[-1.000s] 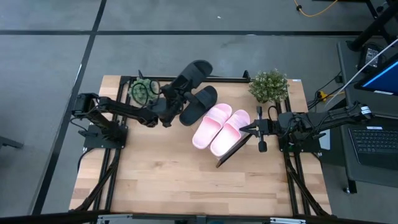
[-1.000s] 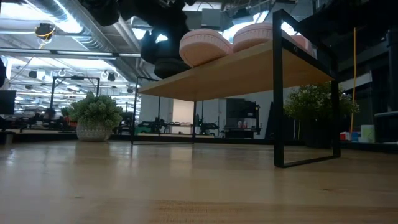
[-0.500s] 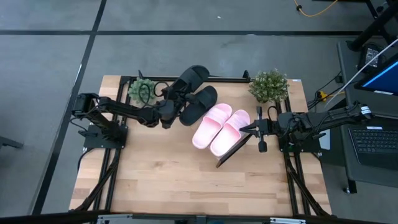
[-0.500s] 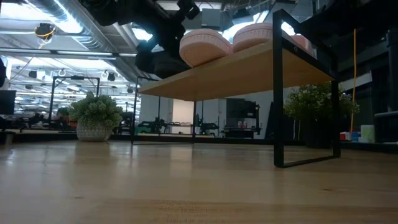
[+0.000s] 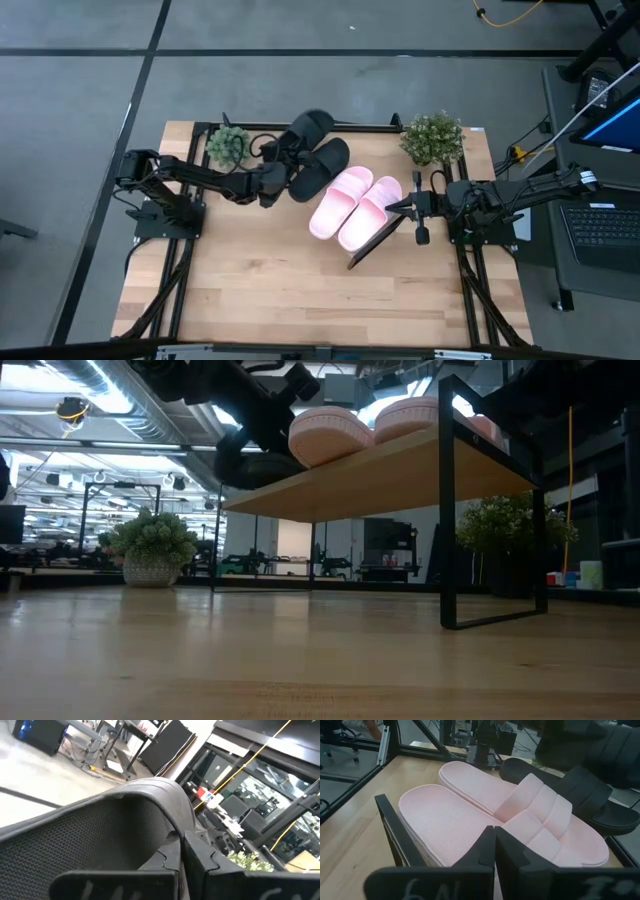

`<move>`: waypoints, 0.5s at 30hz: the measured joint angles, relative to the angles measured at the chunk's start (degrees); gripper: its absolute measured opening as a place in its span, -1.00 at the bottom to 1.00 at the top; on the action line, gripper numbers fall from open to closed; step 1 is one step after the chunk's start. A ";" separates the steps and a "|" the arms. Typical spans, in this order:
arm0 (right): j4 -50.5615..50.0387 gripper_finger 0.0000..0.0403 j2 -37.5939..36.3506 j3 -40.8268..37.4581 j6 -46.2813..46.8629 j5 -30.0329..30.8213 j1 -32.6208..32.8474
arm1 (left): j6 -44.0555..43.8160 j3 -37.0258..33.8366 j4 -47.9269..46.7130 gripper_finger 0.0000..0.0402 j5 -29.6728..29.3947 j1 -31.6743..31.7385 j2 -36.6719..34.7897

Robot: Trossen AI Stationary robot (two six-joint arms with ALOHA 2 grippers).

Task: Pick and place slides into the shelf
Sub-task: Put the black slipper on the shelf

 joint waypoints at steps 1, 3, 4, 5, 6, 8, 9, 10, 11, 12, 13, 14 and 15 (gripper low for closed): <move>0.00 -0.97 0.00 0.00 0.00 -0.01 0.00 | -1.25 -0.01 -0.87 -1.00 0.04 -0.01 0.00; 0.00 -0.97 0.00 0.00 -0.02 -0.01 -0.01 | -2.98 -0.02 -1.96 -1.00 0.10 -0.02 0.00; 0.00 -0.97 0.00 0.00 -0.04 -0.01 0.00 | -3.25 -0.02 -2.27 -1.00 0.08 -0.02 0.00; 0.00 -0.97 0.00 0.00 -0.02 -0.01 -0.01 | -3.29 -0.02 -2.59 -1.00 0.09 -0.02 0.00; 0.00 -0.97 0.00 0.00 -0.04 -0.01 -0.01 | -3.28 -0.02 -2.80 -1.00 0.10 -0.02 0.00; 0.00 -0.97 0.00 0.00 0.01 0.00 -0.01 | -3.27 -0.02 -3.04 -0.99 0.18 -0.02 0.00; 0.00 -0.97 0.00 0.00 0.02 -0.01 0.00 | -3.26 -0.02 -3.33 -0.98 0.53 -0.02 0.00; 0.00 -0.97 0.00 0.00 0.02 -0.01 -0.01 | -3.16 -0.02 -3.52 -0.96 0.96 0.03 0.00; 0.00 -0.97 0.00 0.00 0.02 -0.01 -0.01 | -2.99 -0.02 -3.66 -0.93 1.49 0.14 0.00; 0.00 -0.97 0.00 0.00 0.02 -0.01 -0.01 | -2.99 -0.02 -3.83 -0.91 2.27 0.34 0.00; 0.00 -0.97 0.00 0.00 0.02 -0.01 0.01 | -2.99 -0.02 -3.91 -0.88 3.35 0.51 -0.02; 0.00 -0.97 0.00 0.00 0.02 -0.01 0.01 | -2.93 -0.02 -3.99 -0.85 4.59 0.71 -0.02; 0.00 -0.97 0.00 0.00 0.03 -0.04 0.00 | -2.90 -0.02 -4.20 -0.83 5.88 1.03 -0.02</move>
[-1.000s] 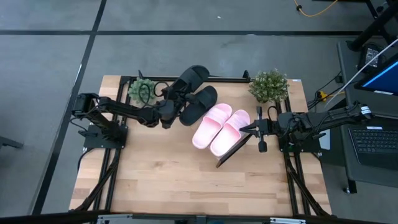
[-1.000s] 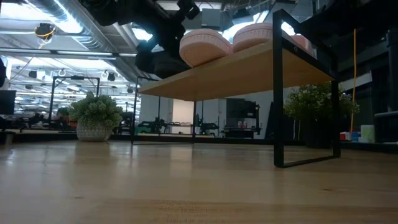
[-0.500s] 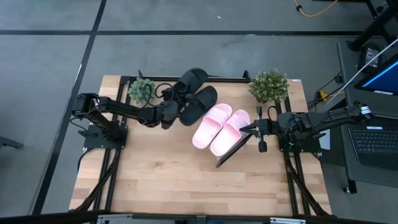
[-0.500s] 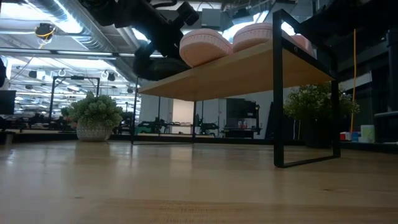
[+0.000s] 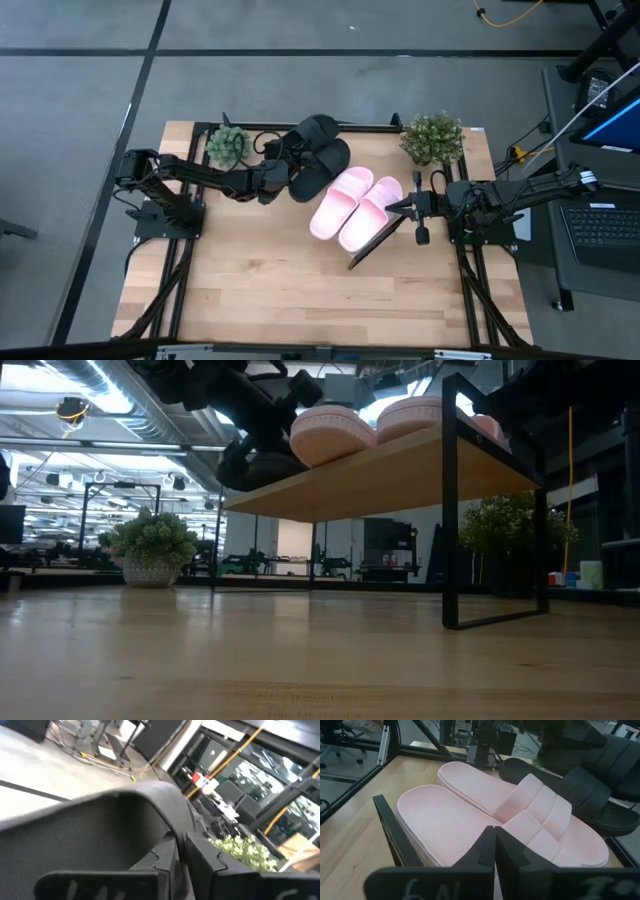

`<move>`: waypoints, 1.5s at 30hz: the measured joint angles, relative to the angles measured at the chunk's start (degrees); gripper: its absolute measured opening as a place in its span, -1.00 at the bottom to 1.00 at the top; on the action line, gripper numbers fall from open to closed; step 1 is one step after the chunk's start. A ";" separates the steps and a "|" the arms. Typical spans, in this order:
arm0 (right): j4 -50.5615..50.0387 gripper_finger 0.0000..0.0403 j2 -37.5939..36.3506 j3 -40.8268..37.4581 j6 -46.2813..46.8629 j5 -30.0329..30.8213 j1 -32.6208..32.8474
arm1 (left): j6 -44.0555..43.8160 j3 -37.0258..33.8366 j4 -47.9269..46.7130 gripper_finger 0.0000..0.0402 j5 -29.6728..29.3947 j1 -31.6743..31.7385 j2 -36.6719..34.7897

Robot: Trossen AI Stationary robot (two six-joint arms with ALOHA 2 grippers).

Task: Pick and place slides into the shelf
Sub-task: Put the black slipper on the shelf

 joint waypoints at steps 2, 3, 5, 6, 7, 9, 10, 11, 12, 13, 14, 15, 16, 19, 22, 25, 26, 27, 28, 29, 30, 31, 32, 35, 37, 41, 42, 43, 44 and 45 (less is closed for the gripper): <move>0.00 -0.97 0.00 0.00 0.01 0.00 -0.01 | 0.00 0.00 -0.80 -0.79 2.29 0.55 0.00; 0.00 -0.97 0.00 0.00 0.01 0.00 0.01 | 0.00 0.00 -1.18 -0.77 3.39 0.83 0.00; 0.00 -0.97 0.00 0.00 0.03 -0.02 0.01 | -0.01 0.00 -1.42 -0.73 5.34 1.25 0.00; -0.07 -0.97 0.00 0.00 0.03 -0.02 0.00 | 0.00 0.00 -1.50 -0.70 5.92 1.42 0.00; -0.18 -0.97 0.00 0.00 0.03 -0.02 -0.01 | 0.00 0.00 -1.84 -0.68 6.39 1.59 0.00; -0.40 -0.97 0.00 0.00 0.05 -0.04 0.00 | 0.24 0.00 -2.20 -0.63 7.03 1.88 0.00; -0.55 -0.97 0.00 0.00 0.12 -0.04 0.01 | 0.24 0.00 -2.19 -0.60 7.18 1.98 0.00; -0.77 -0.97 -0.01 0.00 0.18 -0.04 0.01 | 0.36 0.00 -2.21 -0.57 7.33 2.00 0.00; -0.91 -0.97 0.00 0.00 0.18 -0.07 0.01 | 1.07 0.00 -2.21 -0.54 7.33 2.00 0.00; -0.93 -0.97 0.00 0.00 0.18 -0.07 0.01 | 1.95 0.00 -2.21 -0.51 7.33 2.00 0.00; -0.90 -0.97 -0.02 0.00 0.22 -0.09 0.00 | 2.78 0.00 -2.20 -0.48 7.35 2.00 0.00; -0.90 -0.97 -0.02 0.00 0.23 -0.11 0.00 | 3.01 0.00 -2.20 -0.45 7.35 2.00 0.00; -0.92 -0.97 -0.02 0.00 0.20 -0.13 0.01 | 3.10 0.00 -2.20 -0.41 7.38 1.99 0.00; -0.91 -0.97 -0.02 0.00 0.16 -0.15 0.00 | 4.01 0.00 -2.19 -0.31 7.33 1.89 0.00; -0.92 -0.97 -0.02 0.00 0.14 -0.15 0.01 | 4.49 0.00 -2.23 -0.24 7.10 1.50 0.00; -0.92 -0.97 -0.02 0.00 0.14 -0.15 0.01 | 4.70 0.00 -2.73 -0.19 6.98 1.04 0.00; -0.92 -0.97 -0.02 0.00 0.13 -0.14 0.01 | 4.72 0.00 -3.34 -0.19 6.94 0.84 0.00; -0.92 -0.97 -0.02 0.00 0.12 -0.14 -0.01 | 4.87 0.00 -4.13 -0.18 6.91 0.69 0.00; -0.92 -0.97 -0.02 0.00 0.16 -0.15 -0.01 | 4.87 0.00 -5.16 -0.18 6.90 0.53 0.00; -0.94 -0.97 -0.02 0.00 0.20 -0.15 -0.01 | 4.86 0.00 -6.28 -0.18 6.89 0.47 0.00; -0.95 -0.97 -0.02 0.00 0.21 -0.15 0.01 | 4.85 -0.01 -7.26 -0.18 6.90 0.45 0.00; -1.04 -0.97 -0.02 0.00 0.21 -0.15 0.02 | 4.84 -0.02 -7.69 -0.18 6.91 0.45 0.00; -1.14 -0.97 -0.02 0.00 0.23 -0.15 0.03 | 4.81 -0.02 -7.76 -0.18 6.91 0.45 0.00; -1.16 -0.97 -0.02 0.00 0.25 -0.15 0.03 | 4.79 -0.02 -8.20 -0.18 6.96 0.43 -0.38; -1.22 -0.97 -0.02 0.00 0.25 -0.15 0.18 | 4.70 -0.02 -8.53 -0.18 6.80 0.43 -0.83; -1.30 -0.97 -0.02 0.00 0.27 -0.13 0.79 | 5.67 0.01 -9.92 -0.18 6.69 0.20 -1.98; -1.38 -0.97 0.00 0.00 0.25 -0.13 0.98 | 6.51 0.02 -10.24 -0.18 6.69 0.08 -2.27; -1.42 -0.97 0.00 0.00 0.25 -0.15 1.13 | 7.17 -0.03 -11.47 -0.18 6.87 -0.08 -2.76; -1.47 -0.97 -0.02 0.00 0.28 -0.13 1.34 | 7.36 -0.11 -11.86 -0.18 6.75 -0.34 -3.08; -1.64 -0.97 -0.03 0.02 0.29 -0.13 1.49 | 7.43 -0.06 -11.80 -0.18 6.66 -0.63 -3.35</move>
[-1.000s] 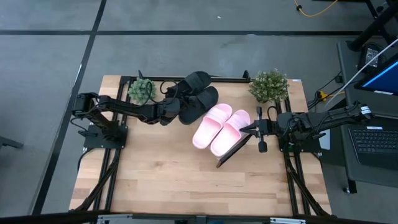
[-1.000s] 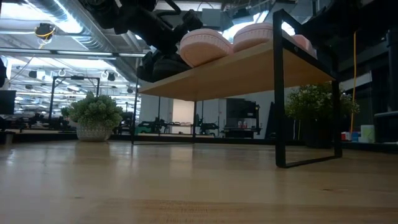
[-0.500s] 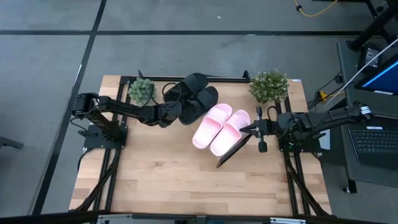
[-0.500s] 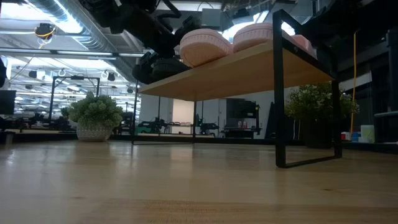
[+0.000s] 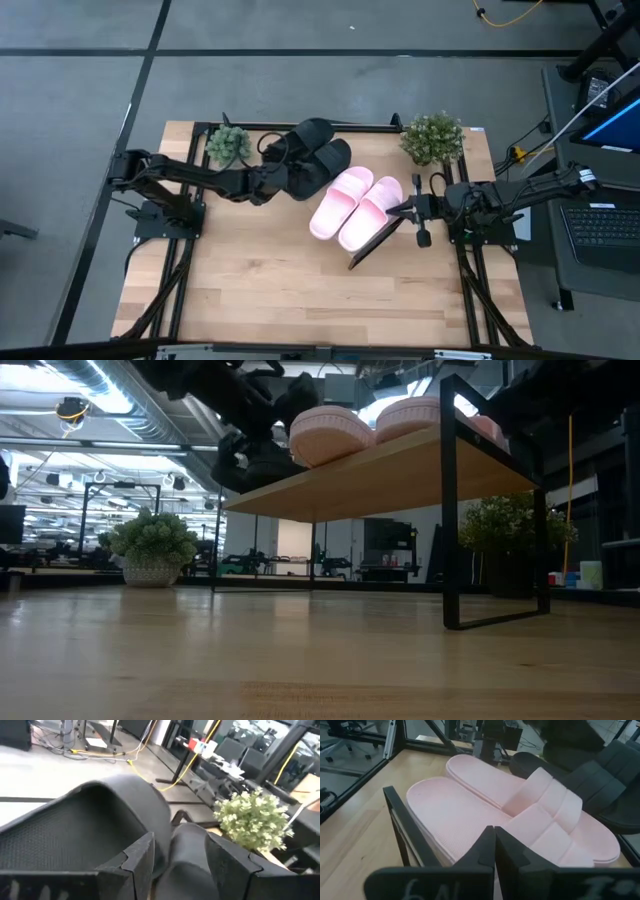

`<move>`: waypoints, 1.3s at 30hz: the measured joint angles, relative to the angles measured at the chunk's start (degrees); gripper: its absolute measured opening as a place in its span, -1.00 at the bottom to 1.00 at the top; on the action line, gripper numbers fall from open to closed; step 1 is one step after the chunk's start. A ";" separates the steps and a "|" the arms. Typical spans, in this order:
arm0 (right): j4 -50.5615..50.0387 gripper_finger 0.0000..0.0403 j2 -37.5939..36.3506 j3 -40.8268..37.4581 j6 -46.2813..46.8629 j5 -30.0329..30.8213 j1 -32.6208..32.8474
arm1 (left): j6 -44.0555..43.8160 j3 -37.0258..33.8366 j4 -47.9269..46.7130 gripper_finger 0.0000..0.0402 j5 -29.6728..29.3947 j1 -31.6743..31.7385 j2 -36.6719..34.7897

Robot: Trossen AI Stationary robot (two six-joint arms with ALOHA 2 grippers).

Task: Pick and place slides into the shelf
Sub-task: Put the black slipper on the shelf

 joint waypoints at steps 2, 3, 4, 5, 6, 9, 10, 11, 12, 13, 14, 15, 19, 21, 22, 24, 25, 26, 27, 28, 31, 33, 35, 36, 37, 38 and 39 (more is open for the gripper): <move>-0.27 -0.97 0.01 0.00 -0.07 0.00 0.14 | 0.13 0.02 -1.83 -0.18 0.02 -0.49 -1.08; -0.15 -0.97 0.01 0.00 -0.02 0.00 0.27 | 0.22 0.02 -3.00 -0.18 -0.10 -0.69 -1.50; -0.16 -0.97 0.01 0.00 0.11 0.04 0.34 | 0.20 0.04 -4.06 -0.18 -0.29 -0.83 -1.70; -0.18 -0.97 0.01 0.00 0.28 0.02 0.35 | 0.20 0.04 -5.80 -0.18 -0.18 -0.86 -2.04; -0.20 -0.97 0.03 0.00 0.44 0.01 0.37 | 0.18 -0.02 -7.70 -0.18 -0.16 -0.84 -2.50; -0.50 -0.97 0.02 0.00 1.34 0.04 0.53 | -0.15 0.05 -10.34 -0.18 -0.13 -1.17 -3.25; -0.57 -0.97 0.03 0.00 1.33 0.04 0.53 | -0.10 0.02 -11.28 -0.18 -0.12 -1.30 -3.54; -0.53 -0.97 0.03 0.00 1.35 0.02 0.53 | 0.11 0.02 -11.41 -0.18 -0.14 -1.53 -3.73; -0.58 -0.97 0.03 0.00 1.43 0.04 0.53 | 0.44 0.02 -11.30 -0.18 -0.15 -1.80 -3.91; -0.64 -0.97 0.03 0.00 1.42 0.06 0.53 | 1.06 0.02 -11.34 -0.18 -0.14 -2.04 -4.22; -0.59 -0.97 0.03 0.00 1.33 0.07 0.53 | 1.85 0.02 -11.45 -0.18 -0.04 -2.30 -4.71; -0.59 -0.97 0.01 0.00 1.29 0.04 0.53 | 2.25 0.02 -11.32 -0.18 -0.04 -2.63 -5.16; -0.67 -0.97 -0.02 0.00 1.31 0.07 0.53 | 5.18 0.04 -11.44 -0.18 0.11 -4.01 -6.65; -1.05 -0.97 -0.02 0.00 1.57 0.07 0.53 | 6.49 0.04 -11.24 -0.18 0.13 -4.60 -7.18; -1.22 -0.97 -0.01 0.00 2.03 0.07 0.53 | 6.73 0.04 -11.41 -0.18 0.24 -4.80 -7.32; -1.26 -0.97 -0.02 0.00 2.84 0.09 0.51 | 6.91 0.04 -11.41 -0.18 0.33 -5.38 -7.42; -1.33 -0.97 -0.02 0.00 2.88 0.09 0.53 | 7.47 0.04 -11.41 -0.18 0.29 -5.64 -7.47; -1.44 -0.97 -0.02 0.00 2.86 0.09 0.53 | 8.15 0.04 -11.38 -0.18 0.29 -5.94 -7.50; -1.42 -0.97 -0.02 0.00 2.89 0.09 0.53 | 9.01 0.04 -11.39 -0.18 0.30 -6.31 -7.50; -1.41 -0.97 -0.02 0.00 2.90 0.09 0.52 | 10.08 0.04 -11.41 -0.18 0.34 -6.71 -7.50; -1.40 -0.97 -0.02 0.00 2.84 0.09 0.51 | 16.66 0.04 -11.41 -0.18 0.32 -7.75 -7.50; -1.42 -0.97 -0.02 0.00 2.76 0.09 0.51 | 24.05 0.04 -11.41 -0.18 0.22 -8.35 -7.54; -1.41 -0.97 -0.02 0.00 2.73 0.09 0.51 | 31.56 0.04 -11.36 -0.18 -0.33 -8.98 -7.58; -1.40 -0.97 -0.02 0.00 2.75 0.07 0.51 | 34.87 0.04 -11.39 -0.18 -0.89 -9.24 -7.58; -1.42 -0.97 -0.02 0.00 2.78 0.09 0.51 | 38.15 0.04 -11.39 -0.18 -1.77 -9.47 -7.58; -1.40 -0.97 -0.02 0.00 2.78 0.09 0.51 | 41.22 0.04 -11.36 -0.18 -2.97 -9.63 -7.58; -1.41 -0.97 -0.02 0.00 2.78 0.09 0.51 | 44.00 0.04 -11.36 -0.18 -4.36 -9.73 -7.58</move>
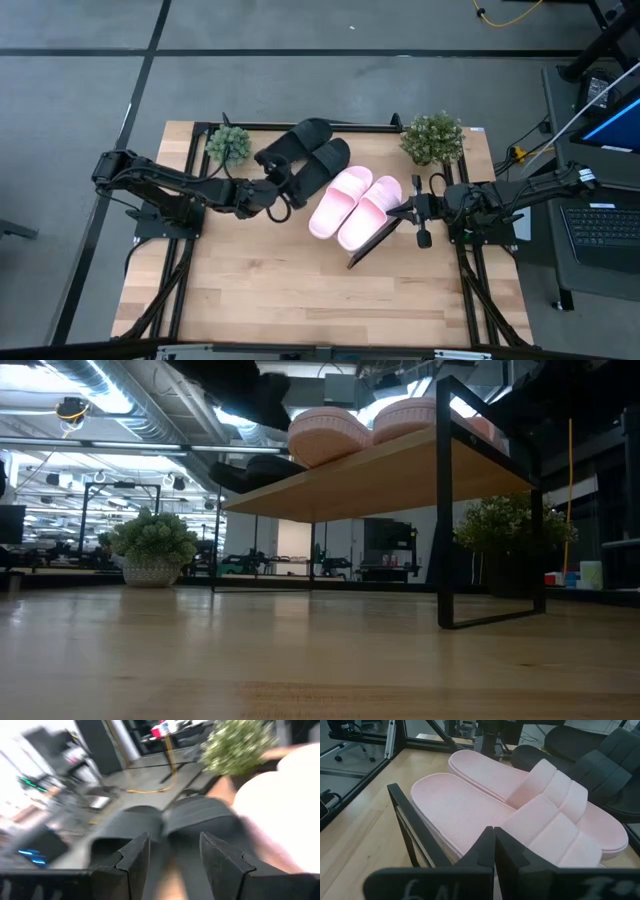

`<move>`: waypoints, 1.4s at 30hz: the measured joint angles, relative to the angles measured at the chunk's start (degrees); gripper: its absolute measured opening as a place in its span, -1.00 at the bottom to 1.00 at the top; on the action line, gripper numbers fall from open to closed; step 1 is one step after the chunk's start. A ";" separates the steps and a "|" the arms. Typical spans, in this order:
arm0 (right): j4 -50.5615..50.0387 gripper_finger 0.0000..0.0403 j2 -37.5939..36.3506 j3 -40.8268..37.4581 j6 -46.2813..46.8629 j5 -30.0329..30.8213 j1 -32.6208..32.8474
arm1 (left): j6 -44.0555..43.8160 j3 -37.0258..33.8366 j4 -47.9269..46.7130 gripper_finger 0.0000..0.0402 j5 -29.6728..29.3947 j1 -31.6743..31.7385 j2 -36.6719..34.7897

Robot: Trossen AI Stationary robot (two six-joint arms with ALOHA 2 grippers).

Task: Pick and place slides into the shelf
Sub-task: Put the black slipper on the shelf

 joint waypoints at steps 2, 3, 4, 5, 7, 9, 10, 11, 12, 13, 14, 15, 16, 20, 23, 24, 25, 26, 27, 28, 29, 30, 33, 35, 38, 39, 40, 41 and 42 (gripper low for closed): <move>0.00 -0.97 0.00 0.00 0.00 0.00 -0.02 | 5.07 0.00 0.00 -0.18 -3.12 0.06 0.00; 0.01 -0.97 0.00 0.00 0.00 0.00 -0.01 | 7.40 0.00 0.00 -0.18 -4.58 0.23 0.00; 0.01 -0.97 0.00 0.00 0.00 0.00 -0.02 | 9.60 0.00 0.00 -0.18 -5.78 0.46 0.00; 0.00 -0.97 0.00 0.00 -0.01 0.00 -0.01 | 11.75 0.00 -0.02 -0.18 -6.62 0.77 0.00; 0.01 -0.97 0.00 0.00 -0.02 0.00 -0.02 | 15.35 0.00 -0.43 -0.18 -7.00 1.86 0.00; 0.01 -0.97 0.00 0.00 -0.17 0.00 -0.01 | 16.84 0.00 -2.03 -0.18 -6.59 3.36 0.00; 0.01 -0.97 0.00 0.00 -0.17 0.00 -0.02 | 17.08 0.00 -3.14 -0.18 -5.70 4.29 0.00; 0.01 -0.97 0.00 0.00 -0.18 0.00 0.00 | 17.37 0.00 -4.48 -0.18 -4.80 5.22 0.00; -0.01 -0.97 0.00 0.00 -0.20 0.00 -0.02 | 17.64 0.00 -5.84 -0.18 -4.35 6.10 0.00; -0.01 -0.97 0.02 0.00 -0.20 0.00 0.00 | 17.73 0.00 -6.97 -0.18 -4.17 7.04 0.00; -0.01 -0.97 0.02 0.00 -0.20 0.00 -0.02 | 17.75 0.00 -7.70 -0.18 -4.11 7.92 0.00; -0.01 -0.97 0.02 0.00 -0.20 0.00 -0.02 | 17.75 0.00 -8.21 -0.18 -3.89 8.85 0.00; -0.01 -0.97 0.02 0.00 -0.20 0.00 -0.02 | 17.73 0.00 -8.57 -0.18 -3.67 9.79 0.00; -0.01 -0.97 0.02 0.00 0.02 0.00 -0.02 | 19.02 0.00 -8.63 -0.18 1.63 13.56 0.00; -0.01 -0.97 0.02 0.00 0.00 0.04 -0.01 | 19.10 0.02 -8.63 -0.18 6.88 15.92 -0.04; -0.01 -0.97 0.02 0.00 0.00 0.07 -0.02 | 19.02 0.02 -8.63 -0.18 7.45 16.46 -0.04; -0.02 -0.97 0.02 0.00 0.00 0.07 -0.02 | 19.04 0.02 -8.66 -0.18 7.39 16.79 -0.04; -0.01 -0.97 0.02 0.00 0.00 0.07 -0.02 | 19.17 0.02 -8.70 -0.18 7.02 16.98 -0.04; -0.01 -0.97 0.02 0.00 0.00 0.09 -0.02 | 19.51 0.02 -8.68 -0.18 6.48 17.00 -0.04; -0.01 -0.97 0.02 0.00 0.00 0.07 -0.02 | 20.42 0.02 -8.59 -0.18 5.88 16.99 -0.04; -0.01 -0.97 0.02 0.00 0.00 0.09 -0.02 | 21.68 0.02 -8.55 -0.18 5.34 16.74 -0.04; -0.01 -0.97 0.02 0.00 0.00 0.09 -0.02 | 23.08 0.02 -8.56 -0.18 4.68 16.39 -0.02; -0.01 -0.97 0.02 0.00 -0.02 0.09 -0.02 | 25.78 0.02 -8.55 -0.18 2.66 15.36 0.00; -0.01 -0.97 0.02 0.00 -0.12 0.11 -0.02 | 27.11 0.02 -8.55 -0.18 2.65 14.89 0.00; 0.03 -0.97 0.02 0.00 -0.22 0.13 -0.02 | 28.55 0.30 -8.59 -0.18 3.08 14.67 0.00; 0.06 -0.97 0.02 0.00 -0.22 0.13 -0.02 | 29.20 0.63 -8.58 -0.18 3.39 14.67 0.00; 0.14 -0.97 0.02 0.00 -0.22 0.15 -0.02 | 29.68 1.18 -8.63 -0.18 4.10 14.77 0.00; 0.25 -0.97 0.02 0.00 -0.22 0.16 -0.02 | 29.83 1.82 -8.62 -0.18 5.23 14.89 0.00; 0.39 -0.97 0.02 0.00 -0.22 0.20 -0.01 | 29.90 2.54 -8.67 -0.18 6.49 15.11 0.00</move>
